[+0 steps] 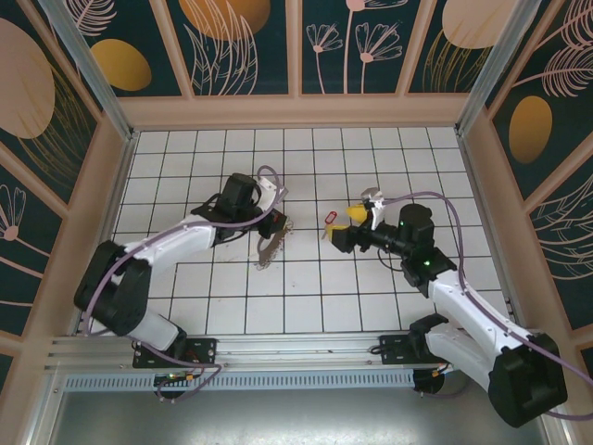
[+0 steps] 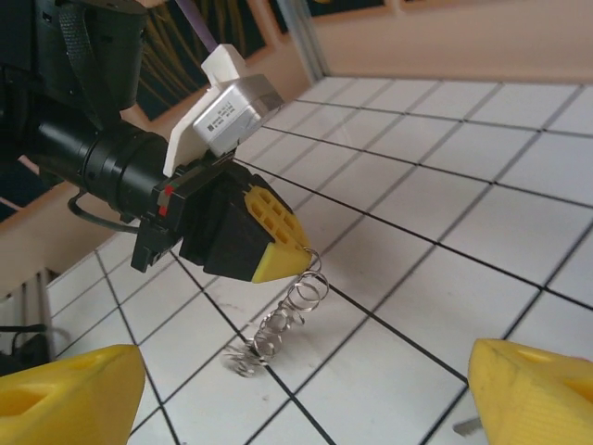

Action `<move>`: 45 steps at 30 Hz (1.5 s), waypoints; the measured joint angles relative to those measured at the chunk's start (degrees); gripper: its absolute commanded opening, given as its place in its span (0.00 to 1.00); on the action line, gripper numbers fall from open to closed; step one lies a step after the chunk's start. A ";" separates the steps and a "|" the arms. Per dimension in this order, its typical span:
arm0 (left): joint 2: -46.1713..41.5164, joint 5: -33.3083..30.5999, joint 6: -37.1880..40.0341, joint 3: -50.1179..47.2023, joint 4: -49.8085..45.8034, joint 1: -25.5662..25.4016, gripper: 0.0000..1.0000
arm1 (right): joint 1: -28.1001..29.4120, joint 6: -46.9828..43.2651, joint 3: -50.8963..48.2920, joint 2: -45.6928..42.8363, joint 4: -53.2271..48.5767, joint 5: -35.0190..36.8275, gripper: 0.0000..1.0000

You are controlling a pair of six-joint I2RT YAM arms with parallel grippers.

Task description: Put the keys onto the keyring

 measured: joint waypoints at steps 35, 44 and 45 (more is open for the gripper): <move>-23.06 16.76 14.75 4.28 -7.98 -1.97 0.00 | 8.76 -16.90 21.27 5.64 -10.80 -10.82 0.41; -23.12 16.87 15.21 4.31 -8.17 -4.20 0.00 | 12.07 -20.44 22.58 6.45 -13.49 -8.48 0.38; -23.10 16.87 15.32 4.31 -8.17 -4.28 0.00 | 12.48 -20.81 22.62 6.69 -13.97 -8.22 0.38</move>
